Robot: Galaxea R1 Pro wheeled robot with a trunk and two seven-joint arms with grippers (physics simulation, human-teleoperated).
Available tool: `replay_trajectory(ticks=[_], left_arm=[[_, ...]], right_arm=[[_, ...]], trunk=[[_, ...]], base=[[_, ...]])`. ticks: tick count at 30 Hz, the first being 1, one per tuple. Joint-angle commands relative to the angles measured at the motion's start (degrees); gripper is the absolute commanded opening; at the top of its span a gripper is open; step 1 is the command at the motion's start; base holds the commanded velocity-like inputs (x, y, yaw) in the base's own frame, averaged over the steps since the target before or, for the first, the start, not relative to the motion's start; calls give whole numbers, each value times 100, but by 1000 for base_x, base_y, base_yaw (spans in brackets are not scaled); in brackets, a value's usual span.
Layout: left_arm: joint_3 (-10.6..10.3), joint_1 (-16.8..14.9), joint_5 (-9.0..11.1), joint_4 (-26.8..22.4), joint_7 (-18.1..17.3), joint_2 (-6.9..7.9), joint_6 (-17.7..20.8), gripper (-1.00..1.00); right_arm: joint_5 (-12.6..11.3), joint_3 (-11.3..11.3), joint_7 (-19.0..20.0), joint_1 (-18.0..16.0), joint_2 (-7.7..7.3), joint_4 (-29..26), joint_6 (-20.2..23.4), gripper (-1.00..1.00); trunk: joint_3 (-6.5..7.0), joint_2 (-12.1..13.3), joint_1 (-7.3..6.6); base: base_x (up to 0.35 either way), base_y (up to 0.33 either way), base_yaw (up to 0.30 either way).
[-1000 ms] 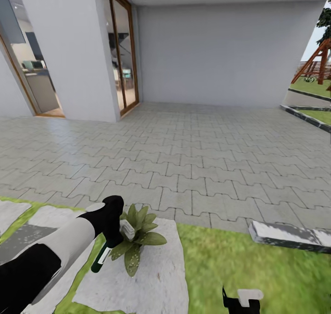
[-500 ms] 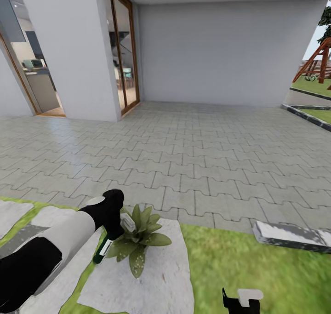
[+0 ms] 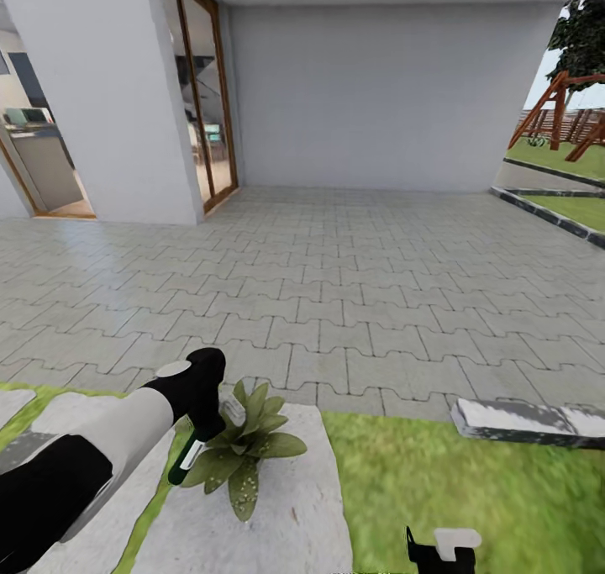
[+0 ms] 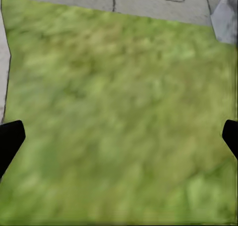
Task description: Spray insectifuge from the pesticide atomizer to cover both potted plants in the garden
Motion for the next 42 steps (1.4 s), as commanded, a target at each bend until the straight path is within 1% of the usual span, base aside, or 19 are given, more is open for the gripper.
replay_trajectory(ticks=[1,8,11,17,19,20,22,25,34,39,42], left_arm=[[-11,-1,-44,-16,-57,7,41,-100],[-10,14,-43,-24,-58,11,34,-100],[-4,24,-43,-25,-51,51,30,-100],[-14,33,-48,37,-49,73,20,-100],[-16,34,-50,267,-49,61,2,-100],[-8,53,-52,473,-52,55,-11,-100],[-1,150,-50,587,-63,51,-24,-100],[6,339,-60,615,-66,36,-51,-100],[-8,343,-61,617,-75,75,-67,-100],[-10,350,-67,617,-74,64,-64,-100],[-10,347,-69,610,-72,51,-57,-100]], right_arm=[[61,-41,-23,-5,1,8,-16,100],[61,-40,-23,-5,1,8,-16,100],[61,-38,-23,-5,1,9,-16,100],[61,-41,-23,-5,1,12,-16,100],[61,-41,-23,-5,1,10,-16,100],[61,-38,-23,-5,1,9,-16,100],[61,-40,-23,-5,1,9,-16,100],[61,-44,-23,-5,1,11,-16,100],[61,-38,-18,-5,9,6,-16,100],[61,-37,-19,-5,10,6,-16,100],[61,-37,-22,-5,10,6,-16,100]], trunk=[[-5,-2,-1],[-5,-2,-1],[-5,-2,-1],[-5,-2,-1],[-5,-2,-1],[-5,-2,-1],[-5,-2,-1],[-5,-2,-1],[-5,-2,-1],[-5,-2,-1],[-5,-2,-1]], base=[[-7,0,-211],[-250,99,-40],[-176,252,-1],[49,288,0],[39,76,0],[9,17,0],[3,5,0],[0,1,0],[0,0,-8],[0,10,-255],[42,207,-214]])
